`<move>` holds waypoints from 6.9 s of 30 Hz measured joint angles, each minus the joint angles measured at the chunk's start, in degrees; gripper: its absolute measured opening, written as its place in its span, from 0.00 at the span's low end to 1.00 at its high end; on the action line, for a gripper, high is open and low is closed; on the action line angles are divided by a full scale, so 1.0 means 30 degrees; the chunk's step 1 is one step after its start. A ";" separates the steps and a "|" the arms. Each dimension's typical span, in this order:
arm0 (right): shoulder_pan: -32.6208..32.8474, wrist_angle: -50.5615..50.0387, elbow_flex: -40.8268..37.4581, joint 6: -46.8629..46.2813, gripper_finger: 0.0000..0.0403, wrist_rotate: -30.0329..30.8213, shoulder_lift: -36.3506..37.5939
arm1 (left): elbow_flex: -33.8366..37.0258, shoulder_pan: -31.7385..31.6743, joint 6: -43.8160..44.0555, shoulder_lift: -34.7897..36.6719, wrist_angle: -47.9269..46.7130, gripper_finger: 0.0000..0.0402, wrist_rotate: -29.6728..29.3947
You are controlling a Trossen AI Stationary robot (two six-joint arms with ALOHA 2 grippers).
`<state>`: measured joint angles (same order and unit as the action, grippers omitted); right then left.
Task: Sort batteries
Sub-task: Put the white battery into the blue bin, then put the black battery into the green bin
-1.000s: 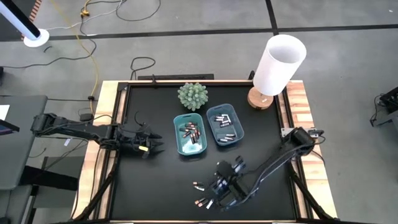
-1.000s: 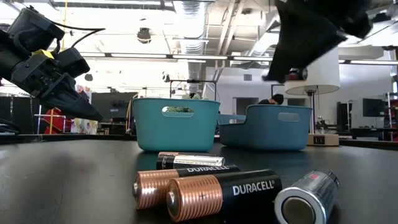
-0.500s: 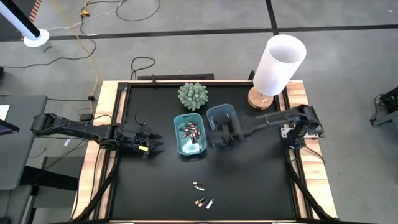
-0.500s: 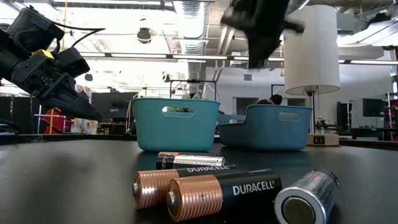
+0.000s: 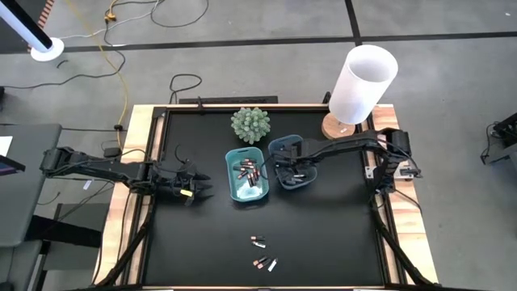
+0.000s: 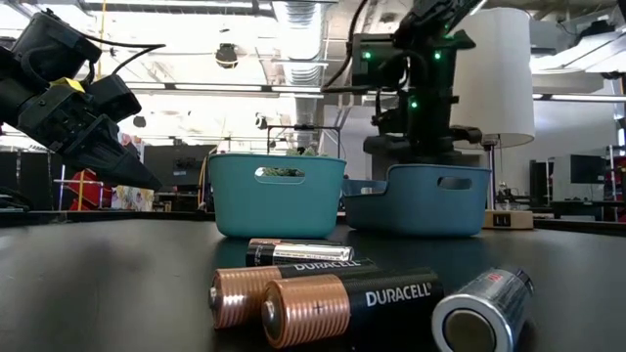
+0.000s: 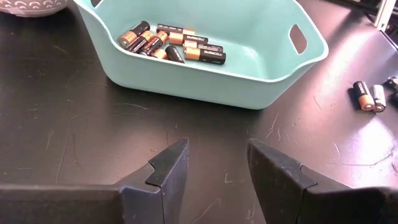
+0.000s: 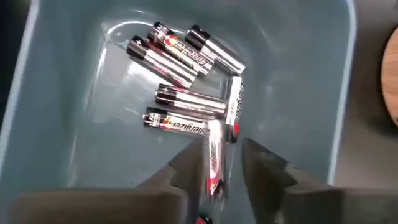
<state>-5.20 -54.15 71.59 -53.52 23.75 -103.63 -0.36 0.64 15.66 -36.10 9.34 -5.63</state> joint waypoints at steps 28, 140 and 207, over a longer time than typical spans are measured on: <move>0.7139 0.4583 -0.0526 0.3806 0.63 0.0472 0.5858 | 0.0000 0.0004 0.0000 0.0000 0.0000 0.40 0.0003; 0.9483 1.4476 0.1101 0.5005 0.58 -0.3113 -0.3767 | 0.0000 0.0001 0.0000 -0.0087 -0.1501 0.40 0.0000; 0.9869 1.4713 0.1108 0.4790 0.56 -0.3102 -0.3781 | -0.1571 0.0044 0.5845 -0.4094 -0.6635 0.39 -0.3036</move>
<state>24.40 -10.01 74.91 -39.15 14.45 -114.98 -5.07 0.78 33.20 -48.38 -10.56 -14.74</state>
